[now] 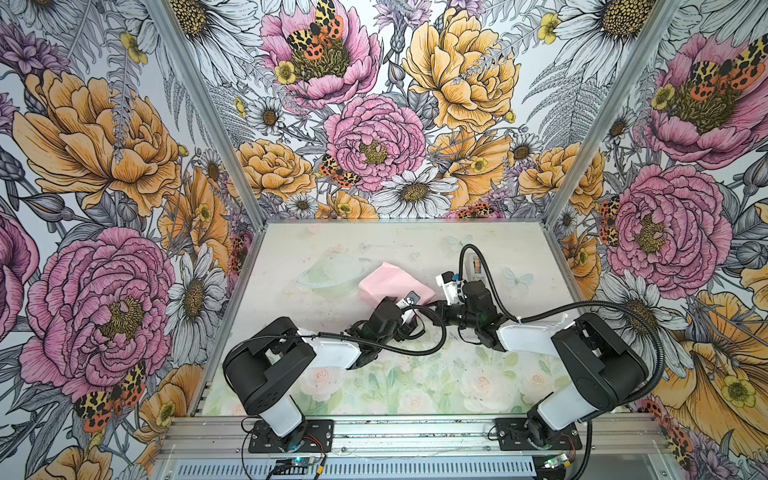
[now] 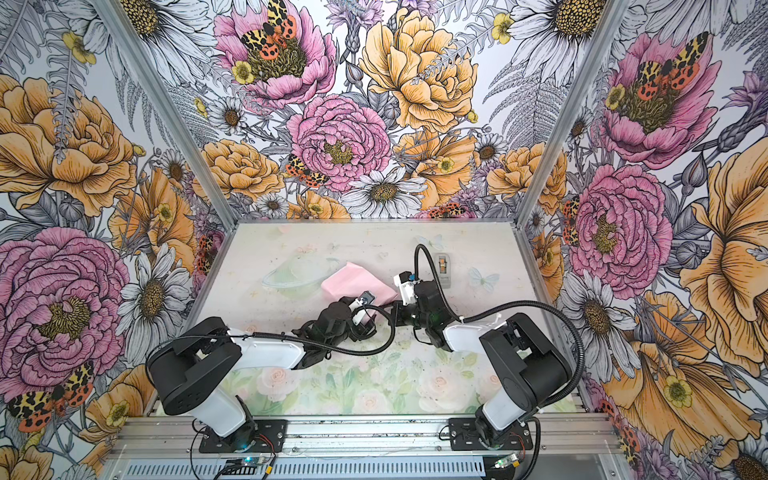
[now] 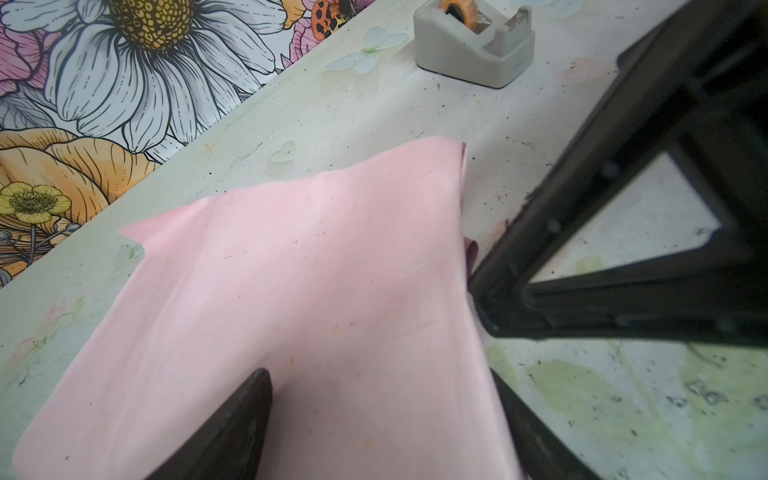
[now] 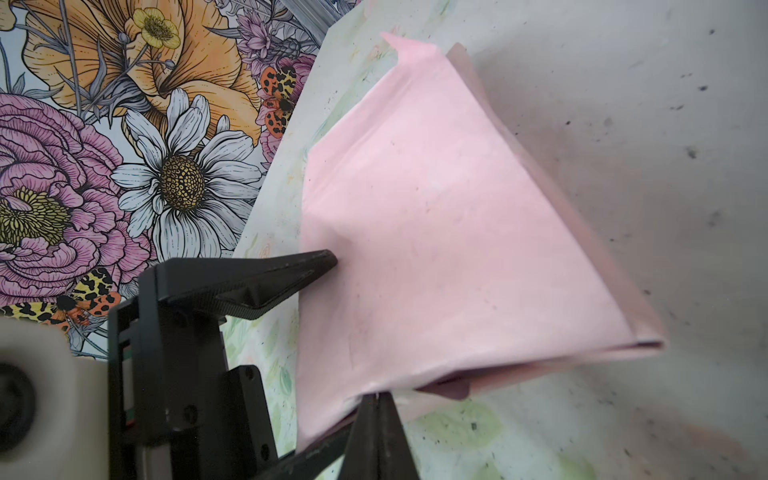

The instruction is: Wrap the gift box in paper

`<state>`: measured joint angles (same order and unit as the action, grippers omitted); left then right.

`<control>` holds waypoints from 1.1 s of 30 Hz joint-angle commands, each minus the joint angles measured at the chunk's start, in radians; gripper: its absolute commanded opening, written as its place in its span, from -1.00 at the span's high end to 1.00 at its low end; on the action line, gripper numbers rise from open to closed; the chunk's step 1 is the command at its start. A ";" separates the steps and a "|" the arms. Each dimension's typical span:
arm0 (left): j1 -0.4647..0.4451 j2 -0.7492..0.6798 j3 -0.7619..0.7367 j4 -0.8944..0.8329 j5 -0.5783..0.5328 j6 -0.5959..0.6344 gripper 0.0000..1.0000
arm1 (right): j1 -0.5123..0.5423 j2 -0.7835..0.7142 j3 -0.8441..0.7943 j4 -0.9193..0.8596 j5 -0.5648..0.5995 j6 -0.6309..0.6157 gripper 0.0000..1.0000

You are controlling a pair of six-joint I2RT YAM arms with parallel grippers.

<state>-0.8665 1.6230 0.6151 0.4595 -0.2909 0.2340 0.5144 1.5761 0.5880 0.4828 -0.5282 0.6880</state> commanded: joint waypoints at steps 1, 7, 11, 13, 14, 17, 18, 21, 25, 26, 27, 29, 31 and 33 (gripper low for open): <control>-0.009 0.002 0.014 -0.045 0.016 -0.007 -0.54 | 0.010 -0.013 0.009 0.053 -0.013 -0.016 1.00; -0.008 0.004 0.014 -0.045 0.016 -0.007 -0.54 | 0.015 -0.006 0.008 0.053 -0.015 -0.018 1.00; -0.008 0.003 0.014 -0.045 0.016 -0.006 -0.54 | 0.015 0.015 0.019 0.050 -0.010 -0.018 1.00; -0.007 0.001 0.012 -0.045 0.015 -0.005 -0.54 | 0.015 0.026 0.024 0.047 -0.004 -0.016 1.00; -0.008 0.001 0.012 -0.045 0.014 -0.005 -0.54 | 0.016 0.035 0.029 0.045 -0.005 -0.016 1.00; -0.008 0.001 0.012 -0.045 0.015 -0.005 -0.54 | 0.015 0.056 0.043 0.042 -0.003 -0.015 1.00; -0.008 0.000 0.012 -0.045 0.015 -0.005 -0.54 | 0.015 0.063 0.048 0.035 -0.001 -0.015 1.00; -0.008 -0.001 0.012 -0.045 0.015 -0.003 -0.55 | 0.015 0.084 0.059 0.020 0.010 -0.014 1.00; -0.009 -0.002 0.012 -0.046 0.013 -0.002 -0.54 | 0.015 0.086 0.061 0.032 0.011 -0.007 1.00; -0.008 -0.003 0.011 -0.045 0.012 0.000 -0.54 | 0.015 0.076 0.056 0.038 0.011 -0.006 1.00; -0.007 -0.004 0.011 -0.048 0.011 -0.001 -0.54 | 0.015 0.061 0.050 0.044 0.010 -0.006 1.00; -0.008 -0.007 0.011 -0.047 0.010 0.001 -0.54 | 0.015 0.027 0.042 0.043 0.013 -0.013 1.00; -0.008 -0.007 0.012 -0.048 0.012 0.001 -0.54 | 0.016 -0.007 0.035 0.037 0.012 -0.021 1.00; -0.008 -0.005 0.014 -0.048 0.013 0.001 -0.54 | 0.015 -0.026 0.035 0.022 0.012 -0.027 1.00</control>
<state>-0.8665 1.6230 0.6151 0.4576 -0.2943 0.2344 0.5209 1.6024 0.6254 0.4980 -0.5262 0.6876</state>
